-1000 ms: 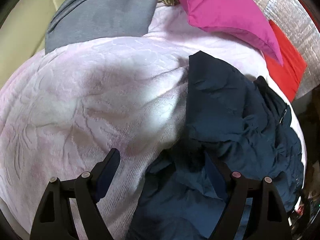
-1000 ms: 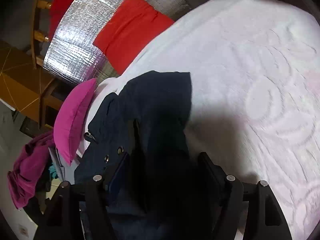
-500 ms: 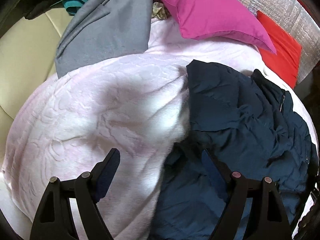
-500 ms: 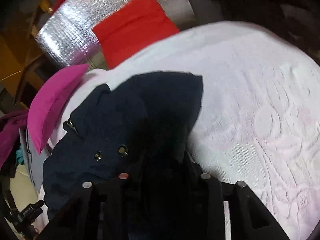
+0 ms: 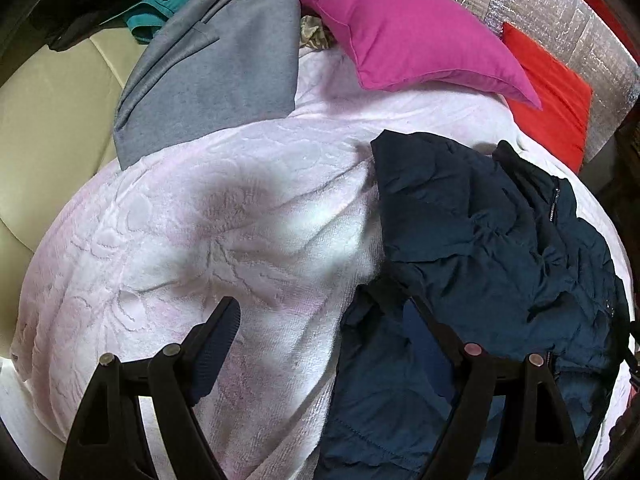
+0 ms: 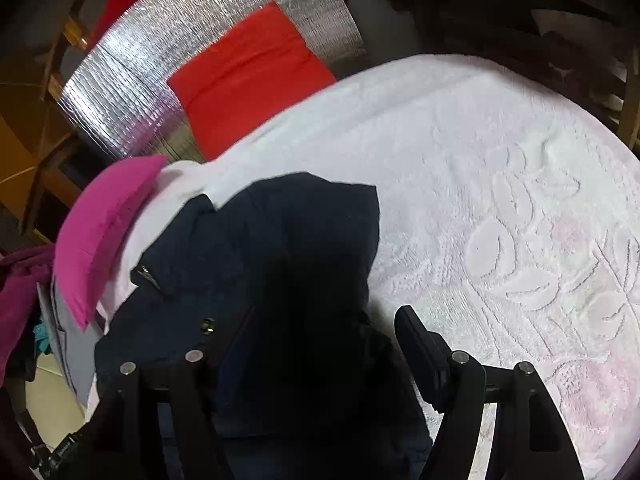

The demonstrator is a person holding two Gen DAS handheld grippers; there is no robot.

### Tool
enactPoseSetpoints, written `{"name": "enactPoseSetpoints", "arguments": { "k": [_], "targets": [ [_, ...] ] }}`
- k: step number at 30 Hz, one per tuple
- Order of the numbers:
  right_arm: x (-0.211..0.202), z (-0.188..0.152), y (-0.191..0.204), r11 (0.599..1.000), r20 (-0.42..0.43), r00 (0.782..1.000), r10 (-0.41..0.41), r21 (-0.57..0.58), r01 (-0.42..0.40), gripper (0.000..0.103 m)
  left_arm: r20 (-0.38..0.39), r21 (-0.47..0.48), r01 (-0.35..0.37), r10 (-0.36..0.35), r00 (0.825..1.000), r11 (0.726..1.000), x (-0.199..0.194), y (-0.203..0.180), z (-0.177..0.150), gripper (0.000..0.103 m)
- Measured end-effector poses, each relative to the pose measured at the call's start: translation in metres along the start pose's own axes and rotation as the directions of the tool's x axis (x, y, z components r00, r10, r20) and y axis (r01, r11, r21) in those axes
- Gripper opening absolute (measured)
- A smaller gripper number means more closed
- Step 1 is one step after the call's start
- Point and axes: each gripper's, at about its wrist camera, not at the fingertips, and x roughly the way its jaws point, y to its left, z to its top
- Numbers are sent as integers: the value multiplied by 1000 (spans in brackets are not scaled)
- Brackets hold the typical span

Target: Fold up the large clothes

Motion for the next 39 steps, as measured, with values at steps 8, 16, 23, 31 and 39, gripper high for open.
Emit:
{"name": "enactPoseSetpoints", "arguments": {
  "k": [8, 16, 23, 31, 39],
  "targets": [
    [30, -7, -3, 999, -63, 997, 49, -13, -50, 77, -32, 8, 4, -4, 999, 1000, 16, -11, 2, 84],
    [39, -8, 2, 992, -69, 993, 101, -72, -106, 74, -65, -31, 71, -73, 995, 997, 45, -26, 16, 84],
    [45, -6, -11, 981, -48, 981, 190, -32, -192, 74, -77, -69, 173, -179, 981, 982, 68, -42, 28, 85],
    [37, -5, 3, 973, -2, 974, 227, -44, -227, 53, -46, -32, 166, -168, 985, 986, 70, -53, 30, 80],
    [32, -4, -14, 985, 9, 985, 174, 5, -174, 63, -49, -26, 107, -109, 993, 994, 59, -50, 33, 82]
  ]
}}
